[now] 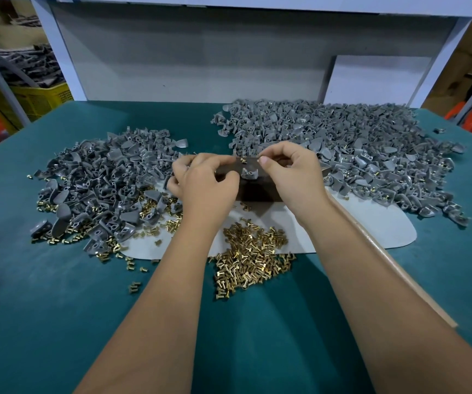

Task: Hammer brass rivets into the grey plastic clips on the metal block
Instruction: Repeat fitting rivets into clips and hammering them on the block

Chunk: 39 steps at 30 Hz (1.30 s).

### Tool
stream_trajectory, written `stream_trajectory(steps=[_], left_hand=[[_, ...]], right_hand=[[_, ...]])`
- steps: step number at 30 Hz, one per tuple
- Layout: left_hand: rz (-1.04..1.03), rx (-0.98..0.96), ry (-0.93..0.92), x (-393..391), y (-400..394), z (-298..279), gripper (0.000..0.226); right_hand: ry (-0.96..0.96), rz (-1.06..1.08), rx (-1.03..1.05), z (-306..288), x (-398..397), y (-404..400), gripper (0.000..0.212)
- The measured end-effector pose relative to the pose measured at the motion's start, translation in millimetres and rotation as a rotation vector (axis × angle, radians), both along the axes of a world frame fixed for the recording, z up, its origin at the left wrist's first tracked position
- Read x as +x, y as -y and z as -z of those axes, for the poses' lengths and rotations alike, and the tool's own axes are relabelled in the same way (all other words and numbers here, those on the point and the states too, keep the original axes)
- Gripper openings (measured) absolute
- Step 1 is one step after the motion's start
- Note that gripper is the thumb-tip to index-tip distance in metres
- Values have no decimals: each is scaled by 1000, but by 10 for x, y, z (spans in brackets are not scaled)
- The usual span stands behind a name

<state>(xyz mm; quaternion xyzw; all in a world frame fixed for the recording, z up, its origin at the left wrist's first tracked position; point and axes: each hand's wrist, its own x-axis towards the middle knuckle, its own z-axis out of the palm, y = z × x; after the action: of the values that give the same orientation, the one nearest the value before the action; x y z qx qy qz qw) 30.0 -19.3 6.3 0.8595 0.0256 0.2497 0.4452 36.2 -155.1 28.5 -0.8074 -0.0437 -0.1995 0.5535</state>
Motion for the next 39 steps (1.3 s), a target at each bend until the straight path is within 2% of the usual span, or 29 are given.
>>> stream_trajectory(steps=[9, 18, 24, 39], left_hand=[[62, 47, -32, 11, 0, 13, 12], [53, 54, -26, 17, 11, 30, 9], [52, 47, -26, 23, 10, 34, 9], [48, 57, -32, 26, 4, 48, 6]], right_hand=[[-9, 28, -312, 48, 30, -93, 14], [8, 38, -453, 42, 50, -87, 12], [-7, 37, -400, 34, 32, -88, 14], [-20, 82, -490, 21, 68, -114, 11]])
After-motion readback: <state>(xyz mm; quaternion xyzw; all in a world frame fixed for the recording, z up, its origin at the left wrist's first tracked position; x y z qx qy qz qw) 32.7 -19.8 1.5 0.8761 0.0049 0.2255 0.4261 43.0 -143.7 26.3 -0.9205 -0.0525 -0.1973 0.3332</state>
